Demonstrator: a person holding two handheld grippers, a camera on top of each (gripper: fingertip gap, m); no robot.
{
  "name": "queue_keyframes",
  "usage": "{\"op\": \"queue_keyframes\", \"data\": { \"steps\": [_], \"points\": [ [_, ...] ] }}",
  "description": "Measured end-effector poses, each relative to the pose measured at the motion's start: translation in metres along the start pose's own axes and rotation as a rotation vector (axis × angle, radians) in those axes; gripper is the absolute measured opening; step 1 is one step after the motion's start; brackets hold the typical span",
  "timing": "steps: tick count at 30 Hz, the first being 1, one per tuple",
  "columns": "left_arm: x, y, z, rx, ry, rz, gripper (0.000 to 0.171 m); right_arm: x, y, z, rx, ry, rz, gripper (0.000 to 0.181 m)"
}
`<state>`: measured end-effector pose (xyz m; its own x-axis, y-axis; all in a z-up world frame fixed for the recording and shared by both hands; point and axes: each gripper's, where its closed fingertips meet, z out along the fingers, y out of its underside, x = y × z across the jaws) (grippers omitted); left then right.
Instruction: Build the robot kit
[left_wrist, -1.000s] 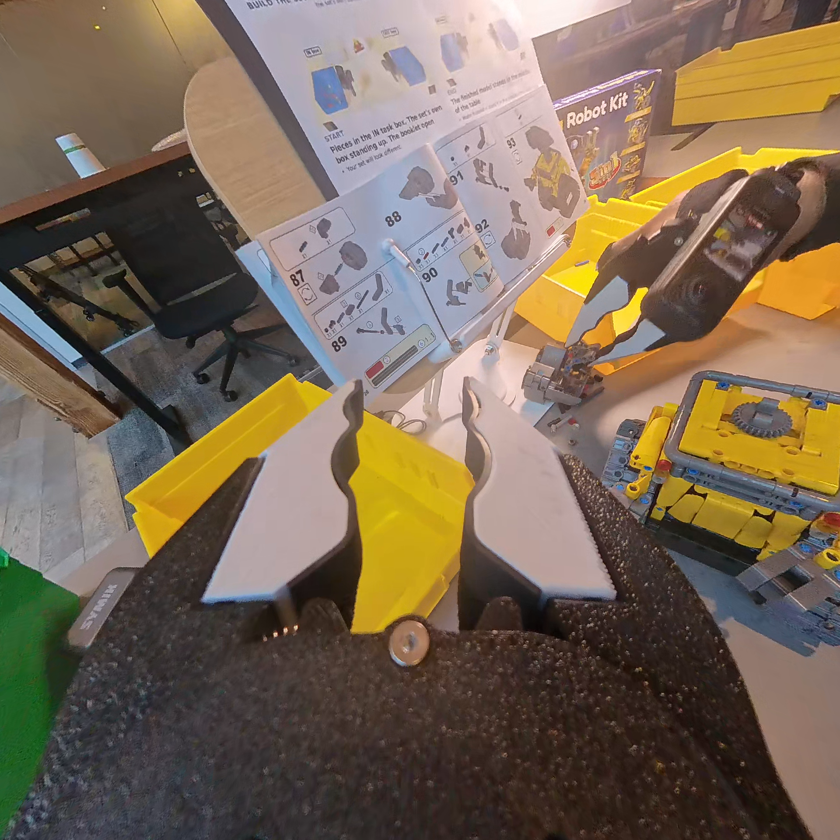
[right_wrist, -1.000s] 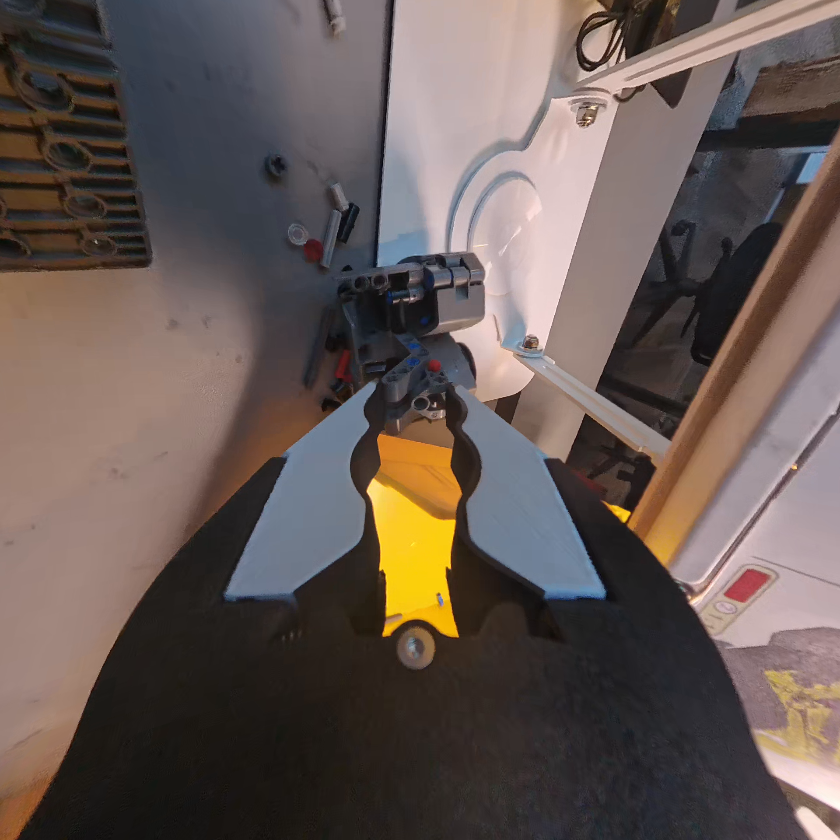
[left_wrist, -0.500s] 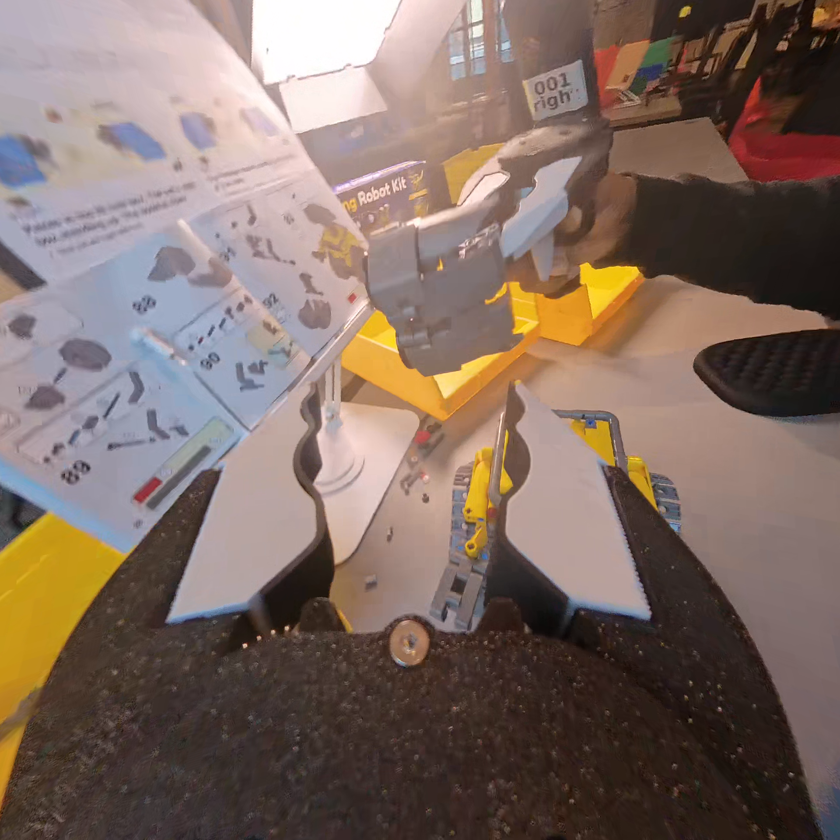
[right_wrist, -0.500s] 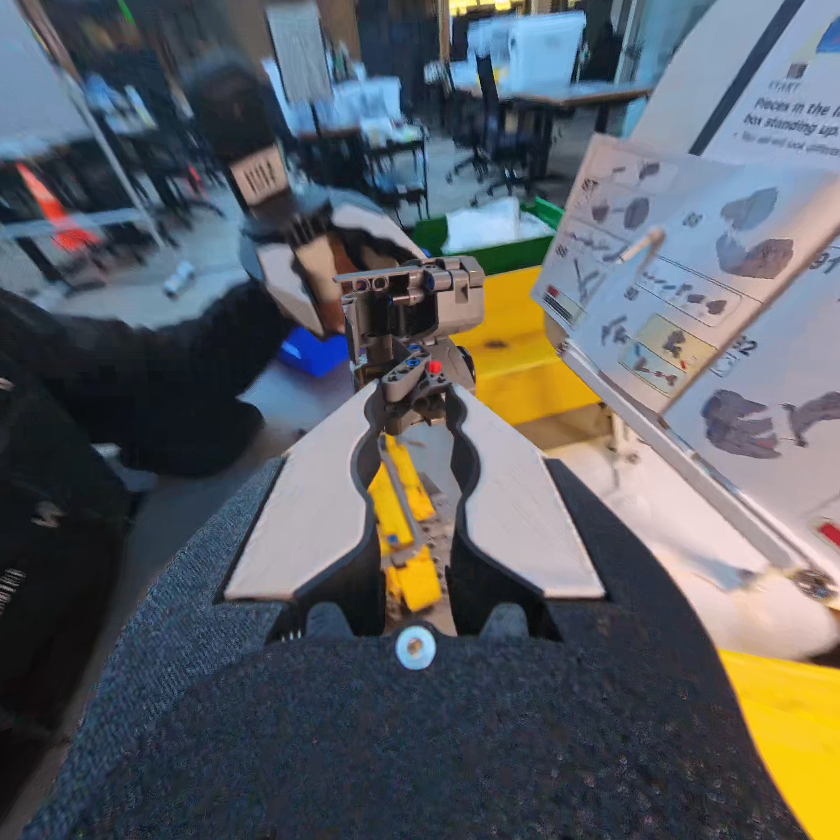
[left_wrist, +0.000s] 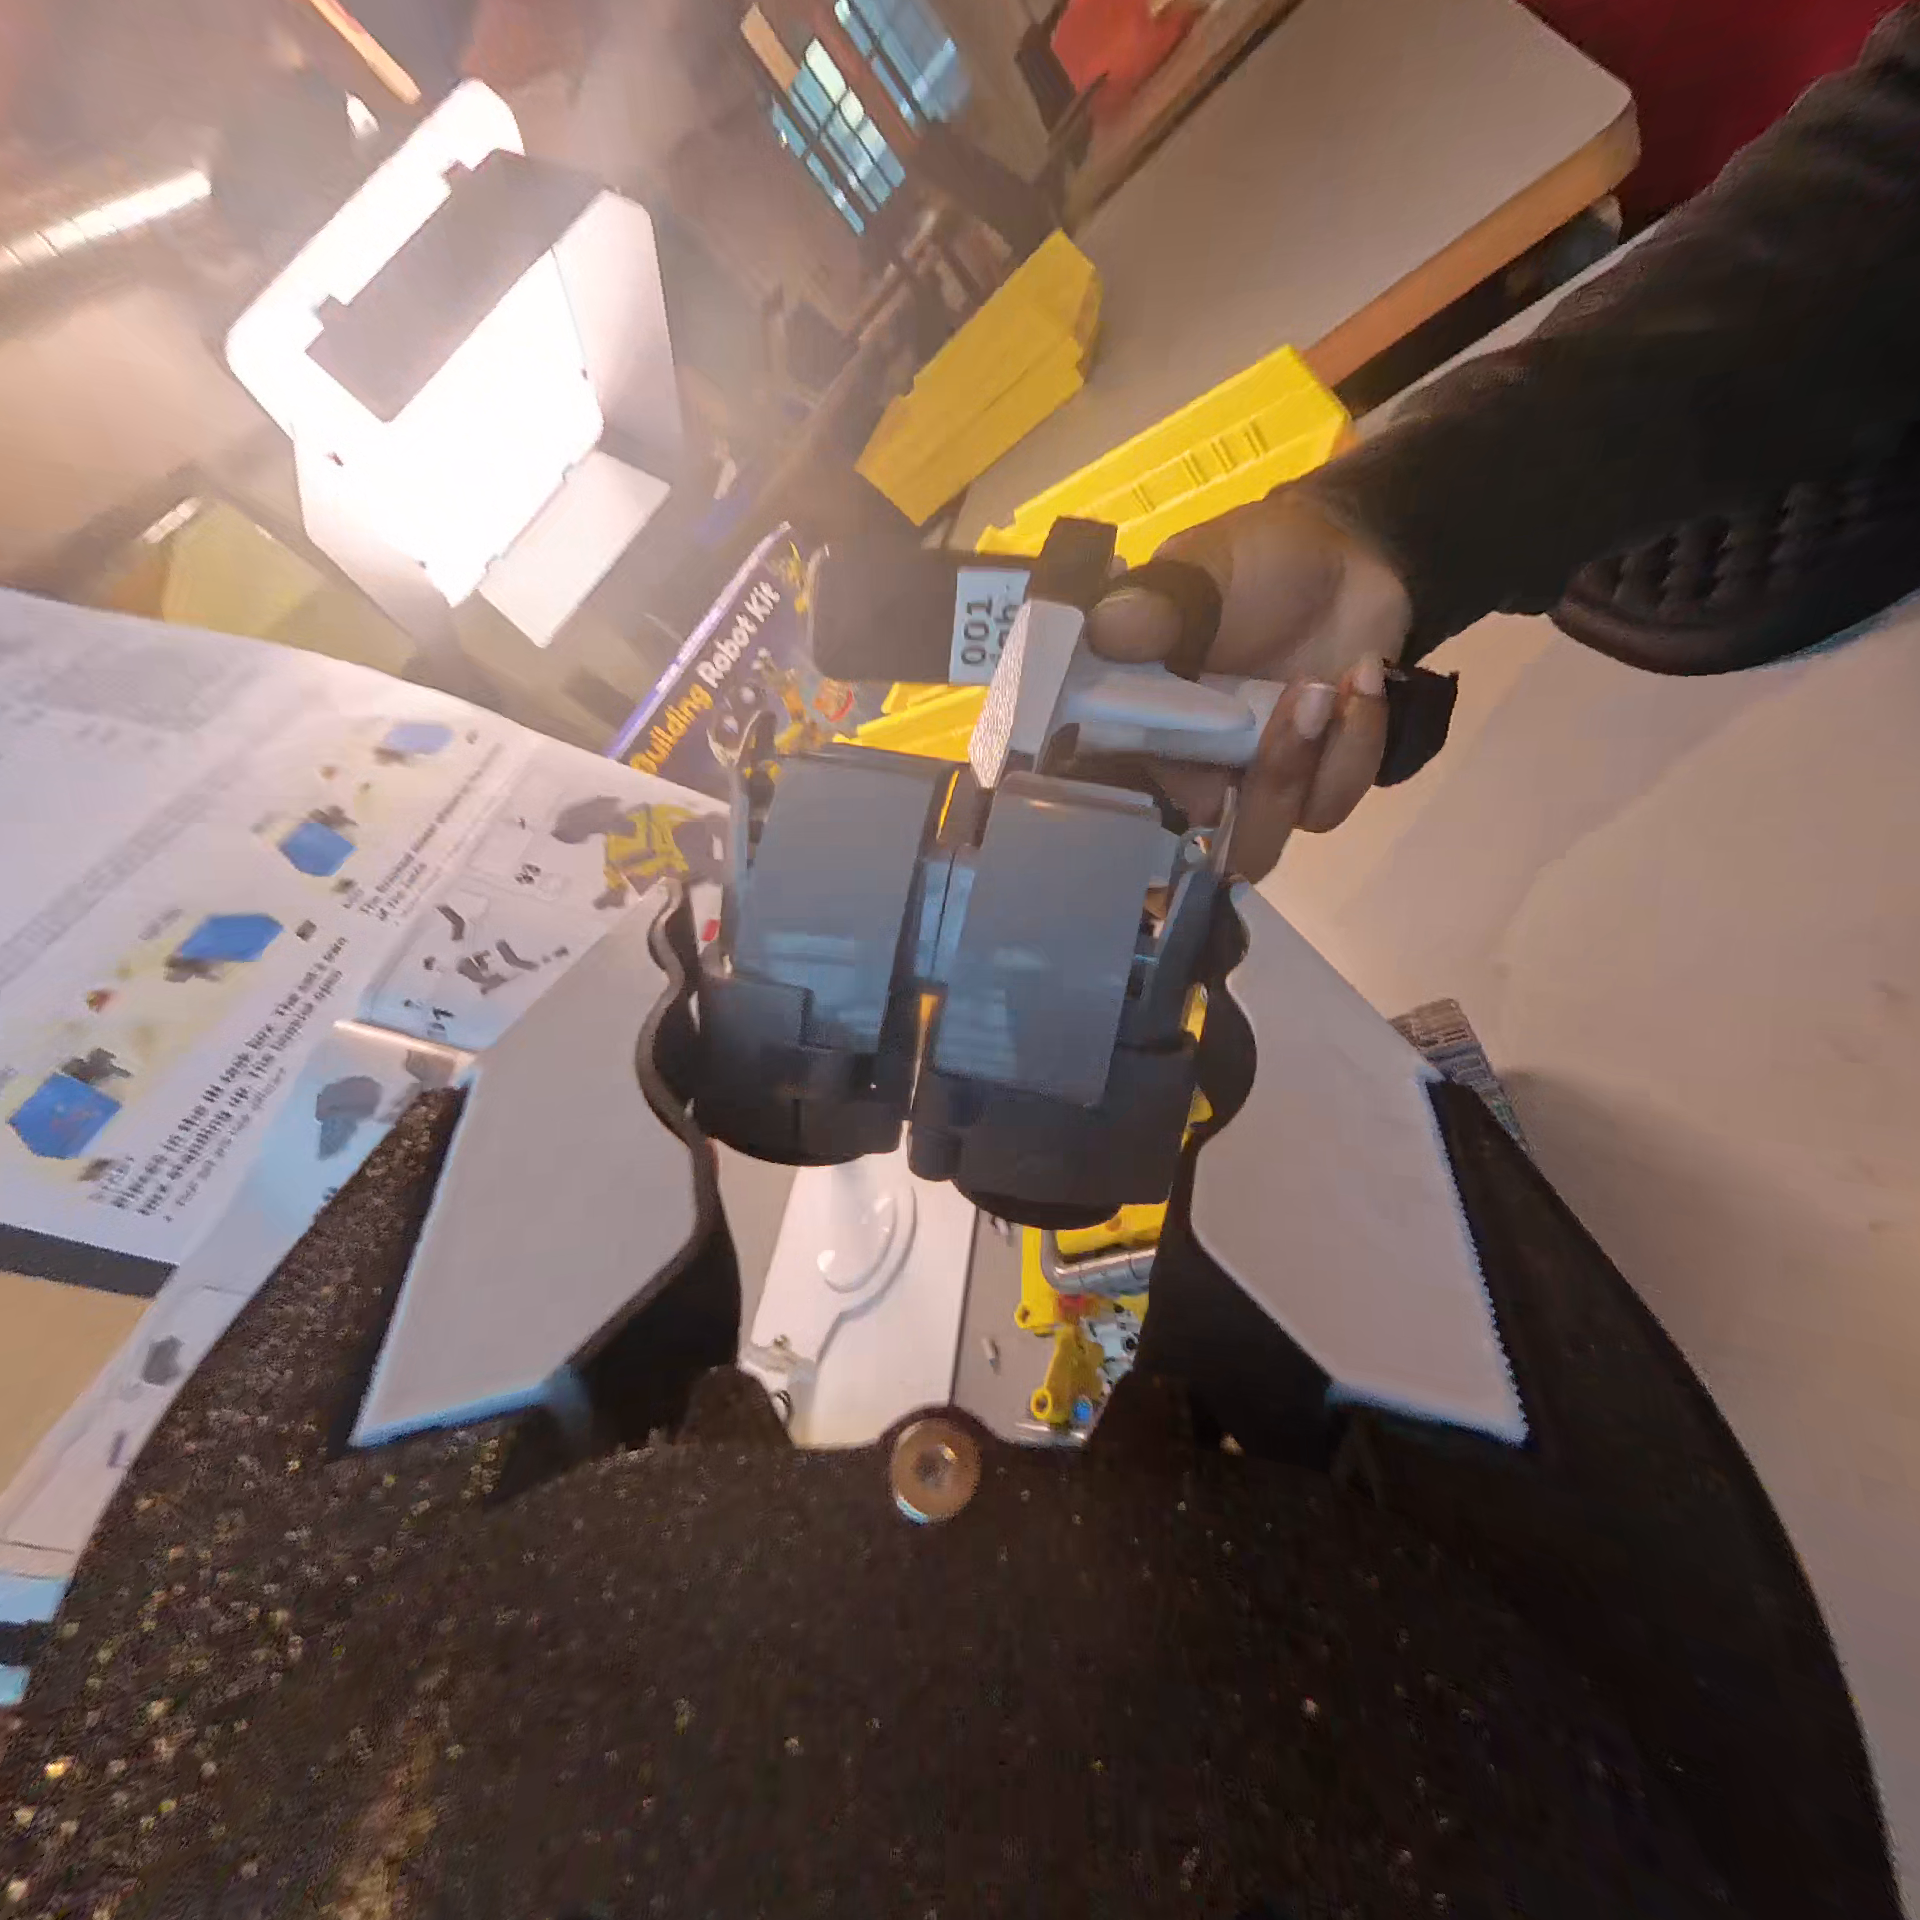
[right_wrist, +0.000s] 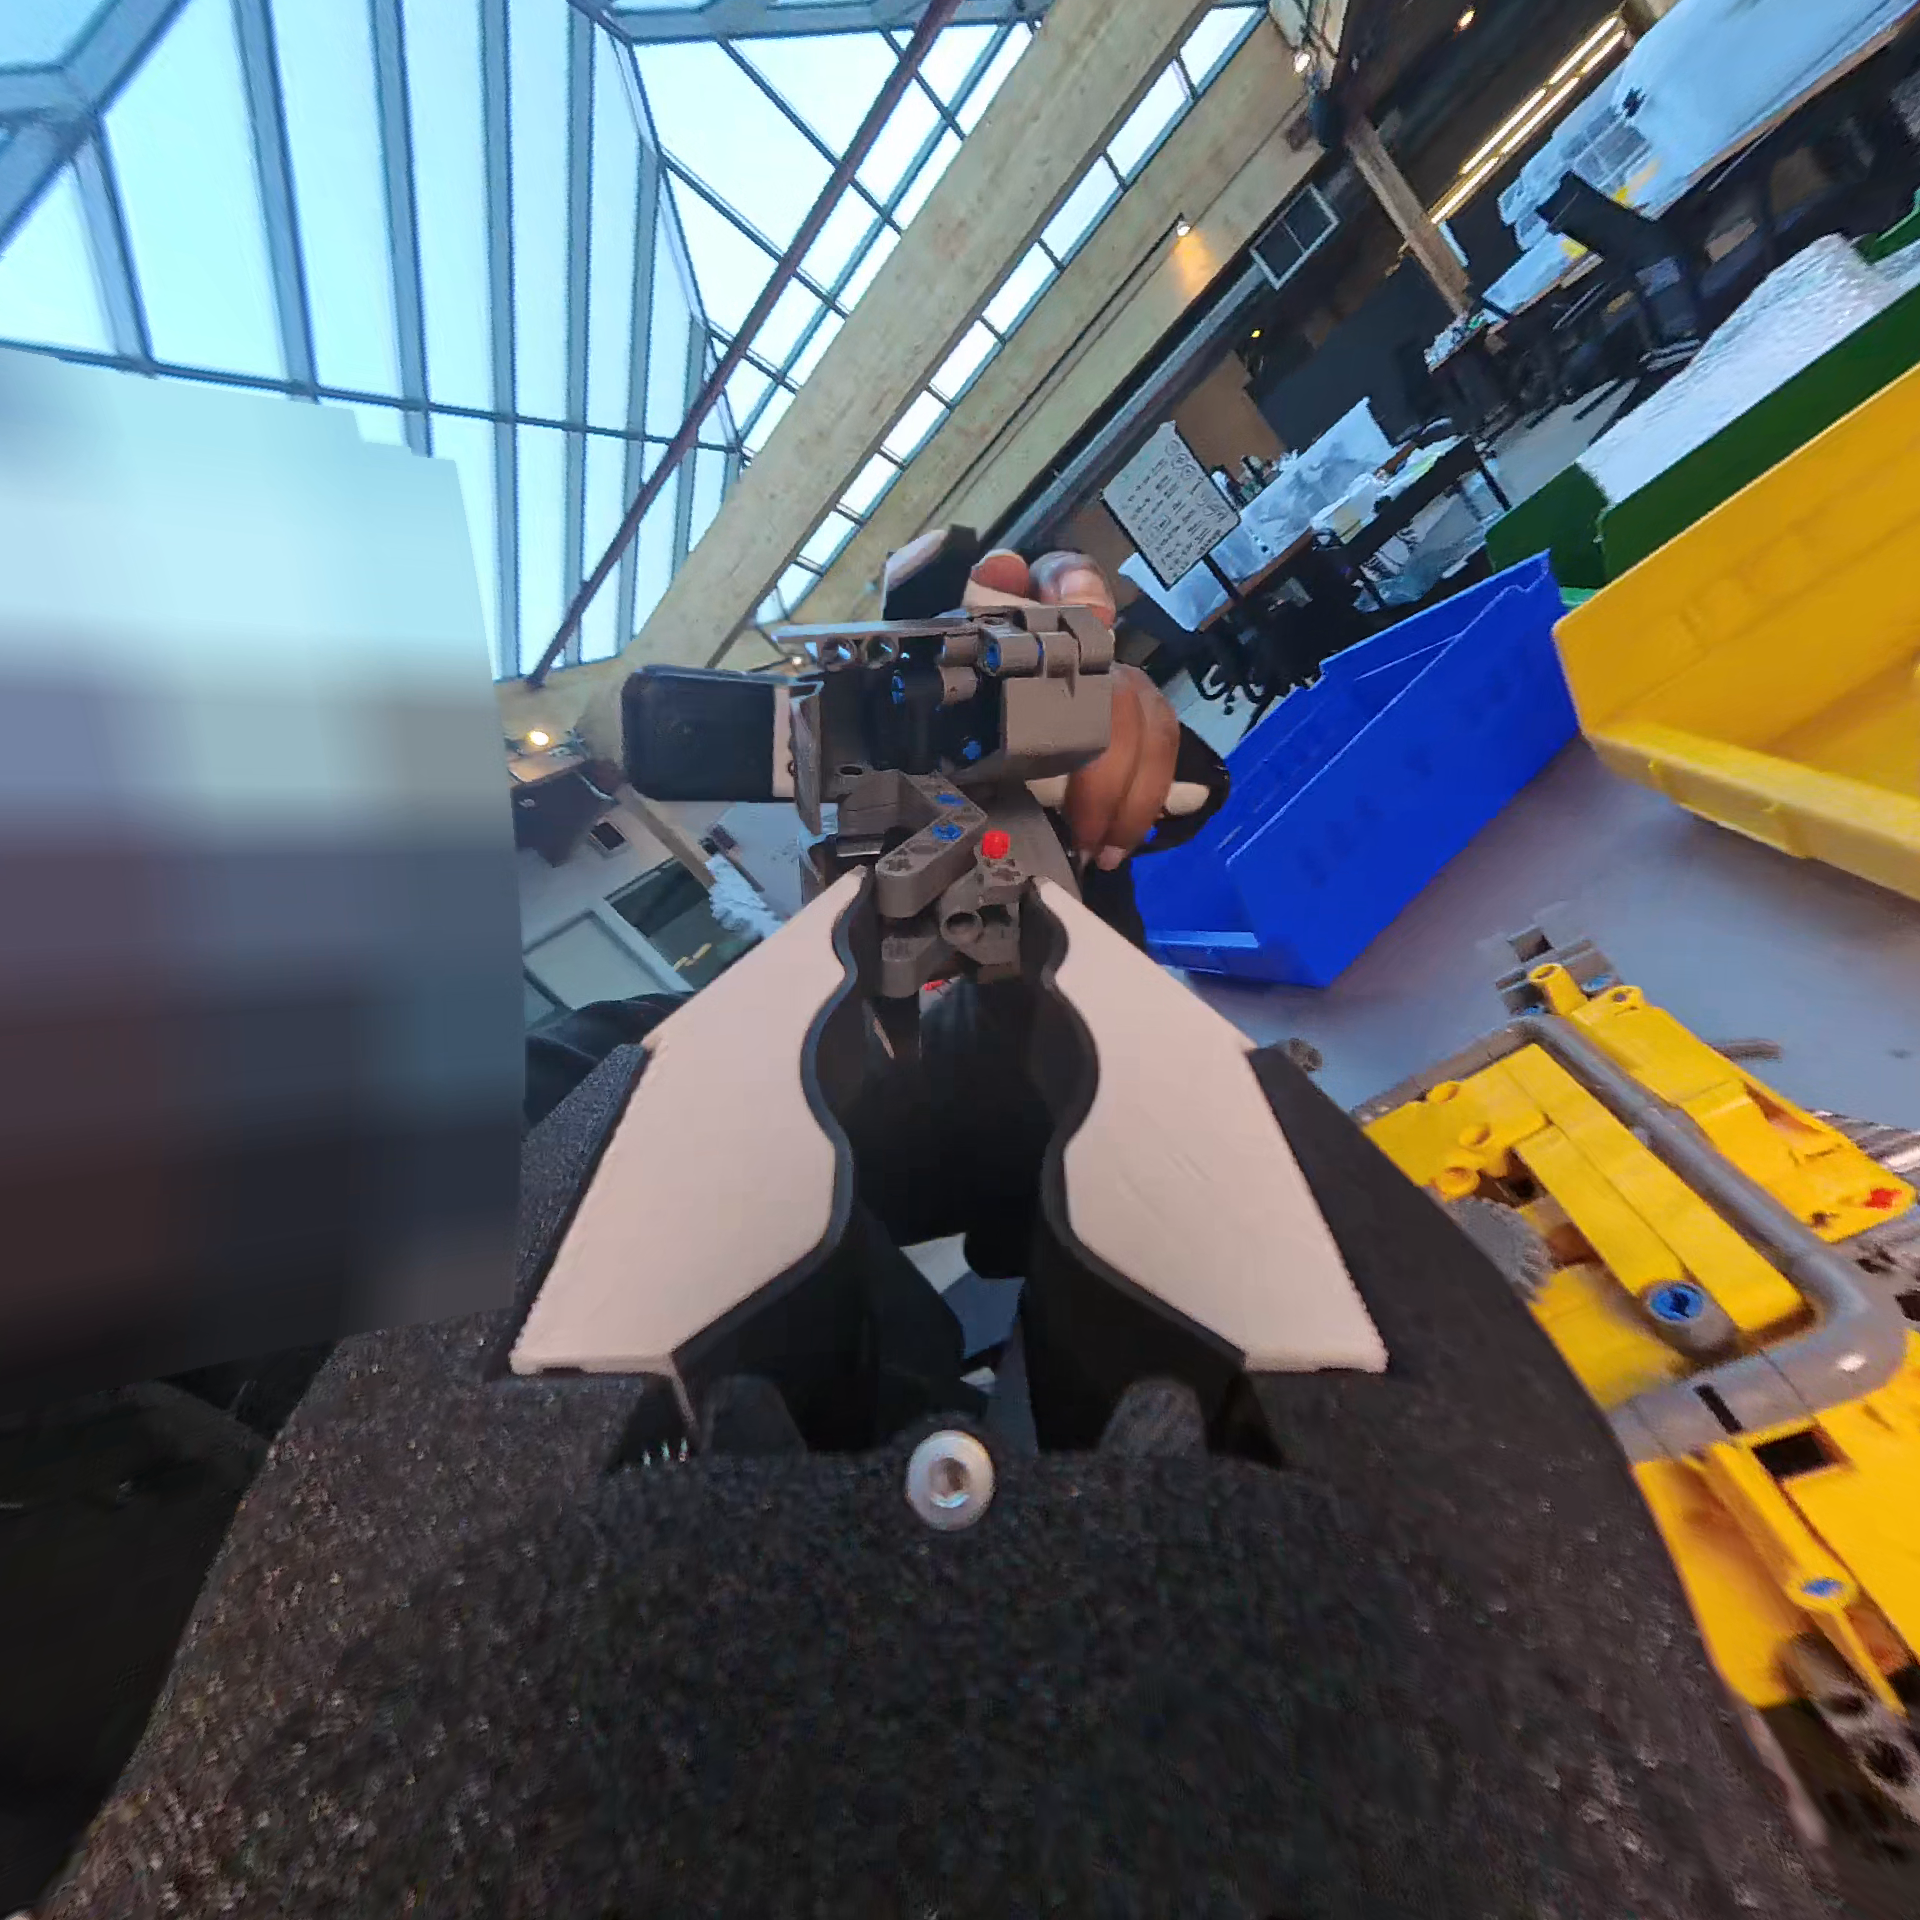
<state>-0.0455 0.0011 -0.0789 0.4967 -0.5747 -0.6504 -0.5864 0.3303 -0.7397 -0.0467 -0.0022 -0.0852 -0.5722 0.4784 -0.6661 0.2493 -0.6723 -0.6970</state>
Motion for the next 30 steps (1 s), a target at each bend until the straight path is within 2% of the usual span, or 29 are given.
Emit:
{"op": "queue_keyframes", "data": {
  "steps": [3, 5, 7, 10, 13, 15, 19, 23, 28, 30],
  "points": [
    [-0.001, 0.007, 0.004, 0.04, 0.064, -0.186, 0.095, 0.009, -0.004, -0.007, -0.025, 0.083, -0.155, 0.03],
    [-0.004, 0.015, 0.005, 0.061, 0.098, -0.308, 0.096, 0.018, -0.006, -0.013, -0.071, 0.187, -0.313, 0.044],
    [-0.005, 0.023, 0.007, 0.067, 0.129, -0.39, 0.095, 0.022, -0.005, -0.017, -0.127, 0.265, -0.44, 0.045],
    [0.002, 0.03, 0.013, 0.064, 0.191, -0.471, 0.095, 0.03, -0.004, -0.021, -0.207, 0.379, -0.613, 0.044],
    [0.009, 0.037, 0.022, 0.038, 0.218, -0.505, 0.095, 0.039, 0.011, -0.018, -0.331, 0.436, -0.721, 0.027],
    [0.012, 0.041, 0.023, 0.024, 0.237, -0.524, 0.095, 0.047, 0.015, -0.019, -0.38, 0.485, -0.799, 0.026],
    [0.01, 0.036, 0.022, 0.052, 0.245, -0.56, 0.094, 0.052, 0.024, -0.019, -0.408, 0.467, -0.744, 0.026],
    [0.002, 0.036, 0.025, 0.058, 0.2, -0.594, 0.093, 0.056, 0.023, -0.019, -0.364, 0.43, -0.665, 0.026],
    [-0.007, 0.028, 0.02, 0.132, 0.188, -0.646, 0.086, 0.049, 0.015, -0.019, -0.223, 0.277, -0.464, 0.025],
    [-0.004, 0.033, 0.017, 0.137, 0.248, -0.716, 0.094, 0.048, 0.01, -0.022, -0.169, 0.238, -0.4, 0.025]
  ]
}}
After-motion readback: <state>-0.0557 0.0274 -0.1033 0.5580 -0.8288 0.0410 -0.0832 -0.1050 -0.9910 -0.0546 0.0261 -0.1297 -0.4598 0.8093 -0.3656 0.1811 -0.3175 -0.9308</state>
